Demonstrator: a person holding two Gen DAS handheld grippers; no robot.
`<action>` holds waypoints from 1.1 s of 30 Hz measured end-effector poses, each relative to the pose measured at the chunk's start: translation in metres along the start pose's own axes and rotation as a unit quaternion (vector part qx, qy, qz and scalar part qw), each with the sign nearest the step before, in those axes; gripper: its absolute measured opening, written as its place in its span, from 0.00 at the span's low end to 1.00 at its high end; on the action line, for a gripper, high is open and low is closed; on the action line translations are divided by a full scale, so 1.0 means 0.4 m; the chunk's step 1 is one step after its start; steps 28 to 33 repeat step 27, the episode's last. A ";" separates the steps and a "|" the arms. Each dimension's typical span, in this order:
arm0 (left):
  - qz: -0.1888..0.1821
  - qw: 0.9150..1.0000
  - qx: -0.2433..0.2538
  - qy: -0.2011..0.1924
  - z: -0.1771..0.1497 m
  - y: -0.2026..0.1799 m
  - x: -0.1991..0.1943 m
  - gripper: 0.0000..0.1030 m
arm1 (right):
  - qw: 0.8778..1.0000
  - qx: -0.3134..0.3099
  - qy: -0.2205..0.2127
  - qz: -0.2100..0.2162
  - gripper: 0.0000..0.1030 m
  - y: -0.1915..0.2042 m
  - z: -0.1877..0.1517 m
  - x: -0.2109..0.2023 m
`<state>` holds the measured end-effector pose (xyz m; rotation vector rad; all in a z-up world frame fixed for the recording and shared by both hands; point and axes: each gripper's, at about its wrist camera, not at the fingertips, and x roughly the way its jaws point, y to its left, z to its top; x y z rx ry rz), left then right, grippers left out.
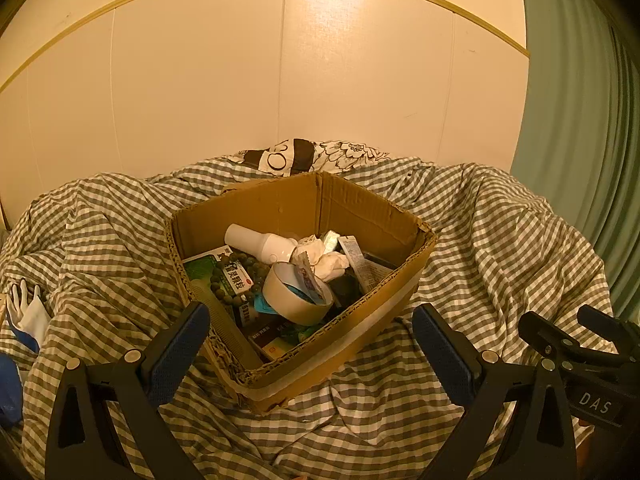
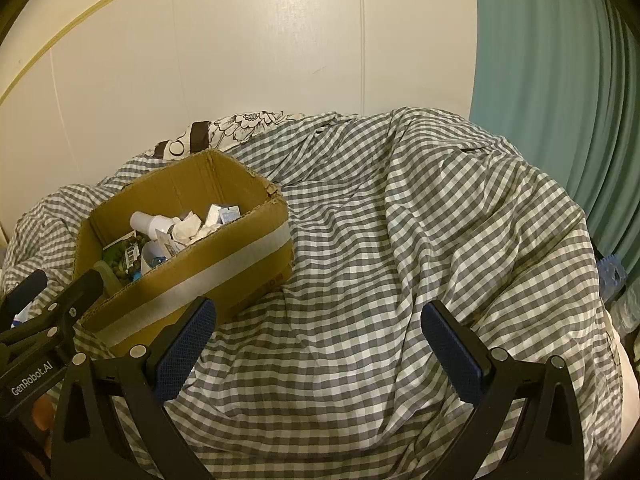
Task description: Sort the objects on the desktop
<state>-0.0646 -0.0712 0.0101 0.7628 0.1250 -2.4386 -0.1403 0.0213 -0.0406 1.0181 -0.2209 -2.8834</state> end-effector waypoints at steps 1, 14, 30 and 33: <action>0.000 1.000 0.001 0.000 0.000 -0.001 0.000 1.00 | 1.000 0.000 0.000 0.000 1.00 0.000 0.000 0.000; -0.003 1.000 0.006 -0.002 -0.001 -0.008 -0.001 1.00 | 1.000 -0.003 0.005 0.002 1.00 -0.002 -0.004 0.009; -0.026 0.999 0.015 -0.023 0.008 -0.024 -0.025 1.00 | 1.000 -0.008 0.013 0.003 1.00 -0.003 -0.004 0.020; -0.026 0.999 0.015 -0.023 0.008 -0.024 -0.025 1.00 | 1.000 -0.008 0.013 0.003 1.00 -0.003 -0.004 0.020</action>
